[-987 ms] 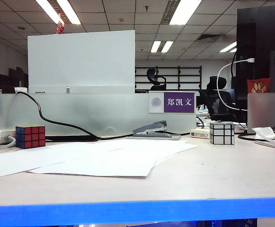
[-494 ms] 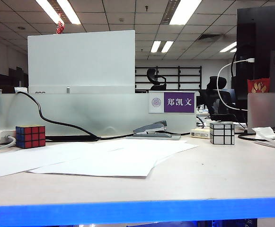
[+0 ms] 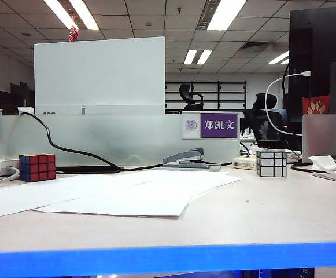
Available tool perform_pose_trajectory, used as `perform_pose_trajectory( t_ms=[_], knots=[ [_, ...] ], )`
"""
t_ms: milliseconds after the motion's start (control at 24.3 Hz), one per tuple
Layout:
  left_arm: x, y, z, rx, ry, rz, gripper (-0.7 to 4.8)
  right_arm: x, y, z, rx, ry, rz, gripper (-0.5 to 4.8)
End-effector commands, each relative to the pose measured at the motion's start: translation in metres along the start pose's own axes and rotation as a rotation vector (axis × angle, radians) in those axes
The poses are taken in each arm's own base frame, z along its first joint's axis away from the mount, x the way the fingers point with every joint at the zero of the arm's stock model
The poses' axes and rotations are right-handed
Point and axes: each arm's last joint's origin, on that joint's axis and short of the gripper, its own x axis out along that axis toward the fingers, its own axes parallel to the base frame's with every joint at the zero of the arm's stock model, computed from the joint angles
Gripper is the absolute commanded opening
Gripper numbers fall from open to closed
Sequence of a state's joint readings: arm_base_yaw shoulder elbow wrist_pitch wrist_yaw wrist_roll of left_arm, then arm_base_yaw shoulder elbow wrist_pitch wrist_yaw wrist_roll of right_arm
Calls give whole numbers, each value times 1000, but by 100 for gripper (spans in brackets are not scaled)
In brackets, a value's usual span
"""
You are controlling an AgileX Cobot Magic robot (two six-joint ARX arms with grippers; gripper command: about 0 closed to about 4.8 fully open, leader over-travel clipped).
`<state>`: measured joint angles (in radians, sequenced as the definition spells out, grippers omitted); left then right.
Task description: Flip the plastic bottle upside down.
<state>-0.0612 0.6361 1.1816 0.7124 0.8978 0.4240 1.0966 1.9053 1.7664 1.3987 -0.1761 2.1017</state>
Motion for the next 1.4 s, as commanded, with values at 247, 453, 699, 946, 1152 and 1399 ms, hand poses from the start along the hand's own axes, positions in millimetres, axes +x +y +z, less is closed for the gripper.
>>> perform_pose_trajectory(
  t_ms=[247,453,699,946,1152,1399],
  knots=[
    [-1,-4,-16,-133,172,62,-6,4,60,30,-184,81,14,387],
    [-4,-14,-33,-294,328,53,-6,0,100,51,-493,205,-66,48],
    [-6,-26,-55,-514,447,39,-6,-12,147,74,-857,429,-232,-9],
    [-2,-44,-99,-839,485,-40,-6,-20,158,73,-971,791,-446,-9],
    [1,-85,-165,-1109,416,-329,-6,-16,149,56,-904,948,-502,-9],
    [-3,-155,-248,-1292,426,-443,-6,-8,190,38,-1018,984,-521,-9]
  ],
)
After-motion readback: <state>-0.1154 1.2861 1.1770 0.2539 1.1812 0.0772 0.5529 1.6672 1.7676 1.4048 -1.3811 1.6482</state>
